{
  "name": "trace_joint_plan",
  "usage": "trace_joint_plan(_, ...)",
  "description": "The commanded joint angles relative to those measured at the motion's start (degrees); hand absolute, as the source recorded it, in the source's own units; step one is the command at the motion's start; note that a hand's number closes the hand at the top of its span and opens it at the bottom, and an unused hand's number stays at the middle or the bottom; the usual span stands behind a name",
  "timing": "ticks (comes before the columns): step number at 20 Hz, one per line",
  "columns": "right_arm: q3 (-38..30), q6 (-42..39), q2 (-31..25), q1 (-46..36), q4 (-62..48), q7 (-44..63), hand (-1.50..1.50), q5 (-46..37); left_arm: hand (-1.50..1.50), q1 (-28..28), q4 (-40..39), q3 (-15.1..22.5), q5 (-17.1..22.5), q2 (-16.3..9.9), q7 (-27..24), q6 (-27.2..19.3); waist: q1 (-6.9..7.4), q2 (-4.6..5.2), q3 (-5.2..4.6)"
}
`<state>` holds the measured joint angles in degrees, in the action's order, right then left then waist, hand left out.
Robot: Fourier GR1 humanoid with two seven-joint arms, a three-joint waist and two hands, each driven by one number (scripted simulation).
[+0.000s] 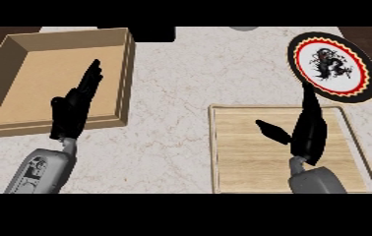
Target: Pick the lemon from the tray and place it in the plate
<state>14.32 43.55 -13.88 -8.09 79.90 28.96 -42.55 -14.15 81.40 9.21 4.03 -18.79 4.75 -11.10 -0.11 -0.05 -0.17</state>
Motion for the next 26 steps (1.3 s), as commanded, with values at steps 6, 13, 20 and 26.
trace_joint_plan(6, 2.8, -25.6, -2.7, 0.8, 20.2, 27.9, -1.5, -18.4, 0.0, 0.2, -2.8, -1.8, 0.1, -0.1, -1.9, 1.3, -1.3, -0.41, -0.13)
trace_joint_plan(13, 0.6, -51.8, -5.2, -1.6, 32.2, 43.9, -1.5, -8.5, 0.0, -0.5, 0.0, -2.0, -0.1, -0.6, 0.4, 1.4, -0.99, -0.59, -0.06)
trace_joint_plan(20, -4.0, -56.8, -3.1, -1.3, 29.7, 46.1, -1.5, -4.7, 0.0, 1.9, -0.5, -2.3, -0.6, 0.3, -1.4, 2.1, -0.09, -0.08, 0.11)
trace_joint_plan(26, -8.1, -56.6, -1.6, -2.2, 23.9, 41.8, -1.5, -2.7, 0.0, 1.7, -1.0, -2.8, -0.9, 1.1, -1.9, 3.3, 0.3, 0.04, 0.15)
